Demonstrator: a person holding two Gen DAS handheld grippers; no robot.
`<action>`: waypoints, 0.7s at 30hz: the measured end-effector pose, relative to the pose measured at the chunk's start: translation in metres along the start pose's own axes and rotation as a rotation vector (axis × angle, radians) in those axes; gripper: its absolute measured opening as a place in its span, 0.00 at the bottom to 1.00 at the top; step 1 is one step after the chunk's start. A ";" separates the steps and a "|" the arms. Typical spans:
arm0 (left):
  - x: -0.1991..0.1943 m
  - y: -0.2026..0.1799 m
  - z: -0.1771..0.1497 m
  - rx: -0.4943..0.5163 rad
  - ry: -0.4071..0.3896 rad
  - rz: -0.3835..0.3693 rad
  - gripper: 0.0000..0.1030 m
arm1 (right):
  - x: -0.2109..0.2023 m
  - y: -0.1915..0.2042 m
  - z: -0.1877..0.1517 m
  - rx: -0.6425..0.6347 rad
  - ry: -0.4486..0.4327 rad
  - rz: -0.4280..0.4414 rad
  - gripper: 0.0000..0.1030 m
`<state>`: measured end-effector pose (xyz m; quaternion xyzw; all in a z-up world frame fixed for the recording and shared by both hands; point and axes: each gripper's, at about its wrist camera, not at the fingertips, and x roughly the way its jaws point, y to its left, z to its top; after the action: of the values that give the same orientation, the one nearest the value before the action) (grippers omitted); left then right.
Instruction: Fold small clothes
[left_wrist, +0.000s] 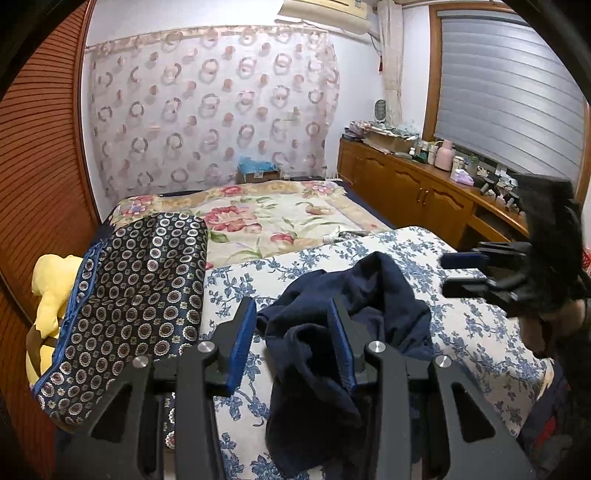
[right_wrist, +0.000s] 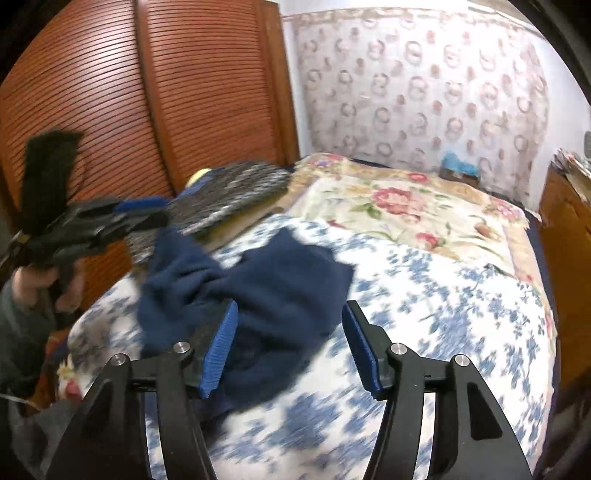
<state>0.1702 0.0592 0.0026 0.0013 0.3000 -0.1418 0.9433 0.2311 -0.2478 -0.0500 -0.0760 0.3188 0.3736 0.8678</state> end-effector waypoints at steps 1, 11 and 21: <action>0.003 0.001 -0.001 -0.004 0.010 0.003 0.37 | 0.010 -0.005 0.003 0.015 0.012 0.022 0.58; -0.009 0.011 -0.020 -0.037 0.028 0.025 0.37 | 0.021 0.008 0.031 0.016 -0.034 0.060 0.58; -0.044 0.050 -0.019 -0.092 -0.030 0.095 0.54 | 0.052 0.087 0.035 -0.122 0.054 0.209 0.73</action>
<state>0.1386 0.1202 0.0078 -0.0300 0.2916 -0.0827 0.9525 0.2154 -0.1420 -0.0454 -0.1048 0.3249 0.4784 0.8091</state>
